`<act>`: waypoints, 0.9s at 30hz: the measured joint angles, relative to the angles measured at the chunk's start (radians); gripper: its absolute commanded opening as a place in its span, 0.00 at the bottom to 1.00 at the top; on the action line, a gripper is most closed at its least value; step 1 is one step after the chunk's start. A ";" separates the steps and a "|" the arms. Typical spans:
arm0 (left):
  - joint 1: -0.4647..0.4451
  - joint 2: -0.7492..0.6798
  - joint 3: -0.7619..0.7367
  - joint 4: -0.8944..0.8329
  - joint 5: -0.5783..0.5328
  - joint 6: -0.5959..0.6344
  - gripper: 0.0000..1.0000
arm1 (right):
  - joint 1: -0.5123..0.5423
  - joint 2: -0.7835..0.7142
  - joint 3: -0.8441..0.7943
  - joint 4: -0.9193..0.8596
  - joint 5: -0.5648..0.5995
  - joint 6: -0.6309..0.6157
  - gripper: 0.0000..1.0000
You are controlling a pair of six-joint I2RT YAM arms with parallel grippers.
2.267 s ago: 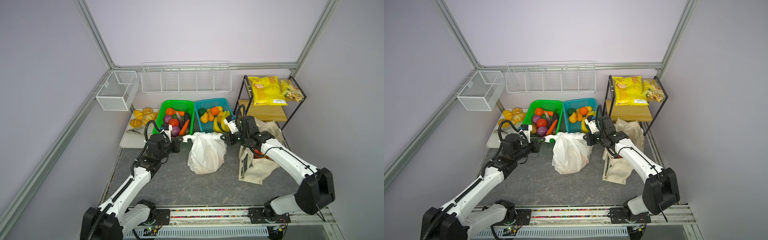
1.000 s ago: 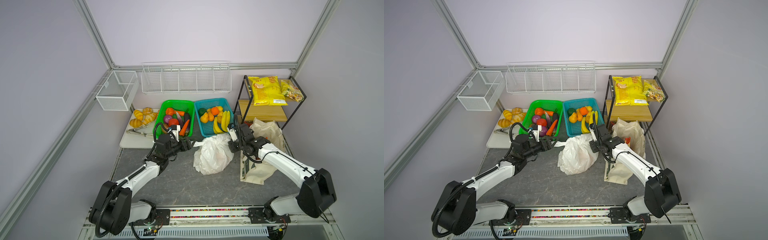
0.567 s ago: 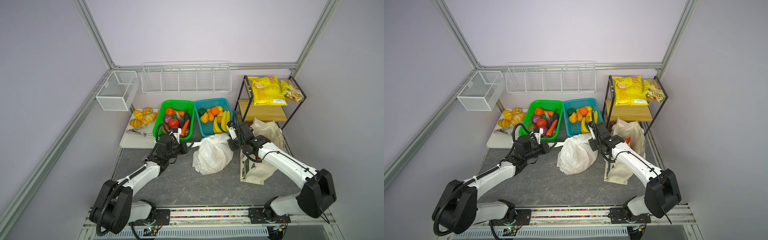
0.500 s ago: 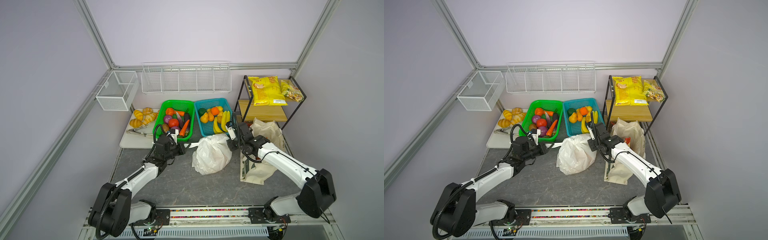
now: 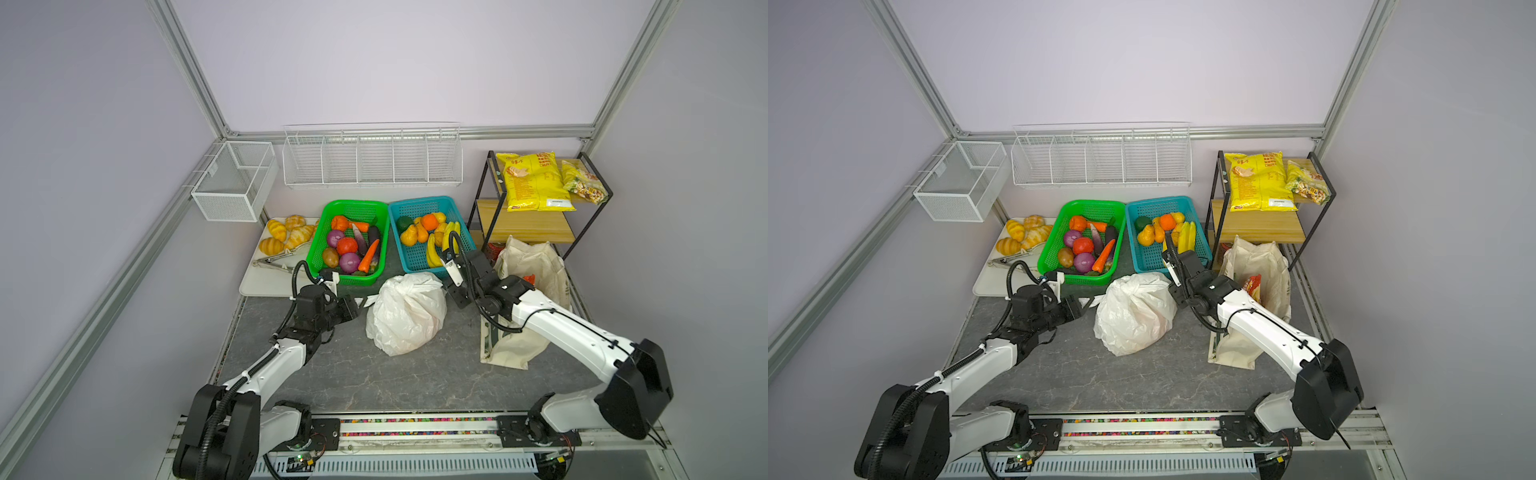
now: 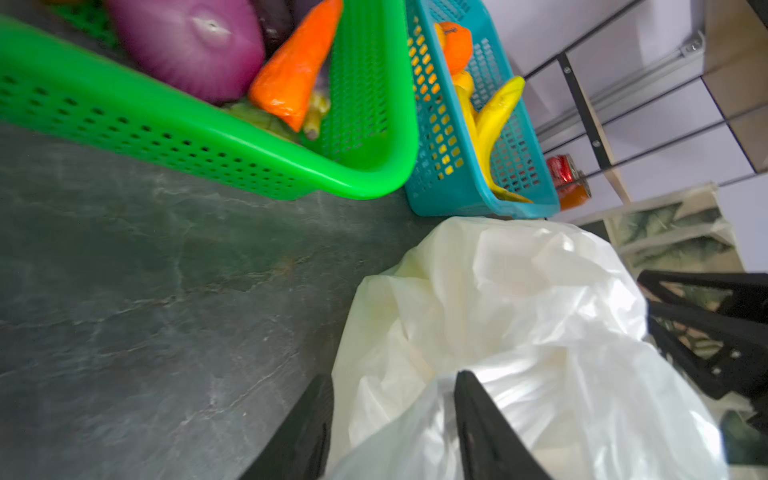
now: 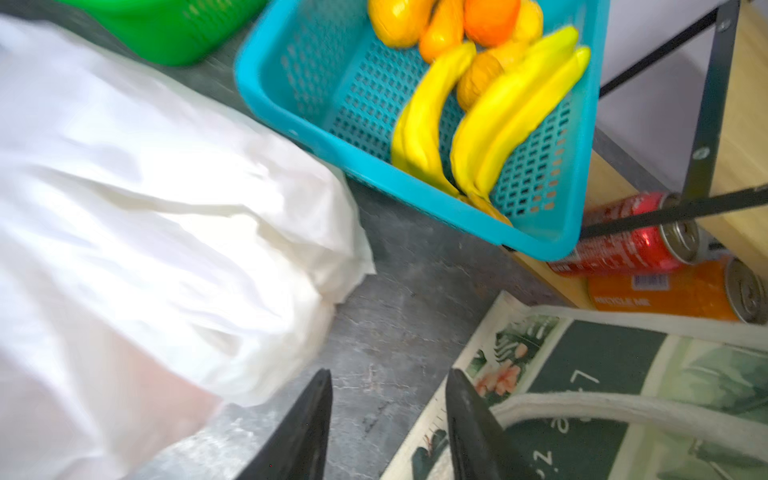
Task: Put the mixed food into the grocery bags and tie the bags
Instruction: 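Grasp the knotted top of the white bag with the right gripper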
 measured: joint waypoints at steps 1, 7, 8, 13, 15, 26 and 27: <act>0.000 -0.013 0.003 -0.003 0.001 0.001 0.65 | 0.002 -0.016 0.009 0.007 -0.039 -0.016 0.90; -0.001 -0.124 0.035 -0.082 -0.059 0.048 0.79 | 0.061 0.042 0.159 0.026 -0.257 -0.140 0.88; -0.001 -0.141 0.042 -0.098 -0.077 0.057 0.80 | 0.068 0.076 0.190 0.022 -0.290 -0.162 0.88; -0.001 -0.212 0.045 -0.138 -0.157 0.085 0.82 | 0.074 0.290 0.366 -0.057 -0.425 -0.282 0.88; -0.001 -0.233 0.045 -0.146 -0.177 0.092 0.82 | 0.074 0.380 0.446 -0.119 -0.447 -0.339 0.89; -0.001 -0.259 0.045 -0.183 -0.196 0.109 0.83 | 0.083 0.645 0.678 -0.341 -0.515 -0.505 0.92; -0.001 -0.258 0.045 -0.183 -0.196 0.110 0.83 | 0.086 0.660 0.689 -0.351 -0.520 -0.510 0.94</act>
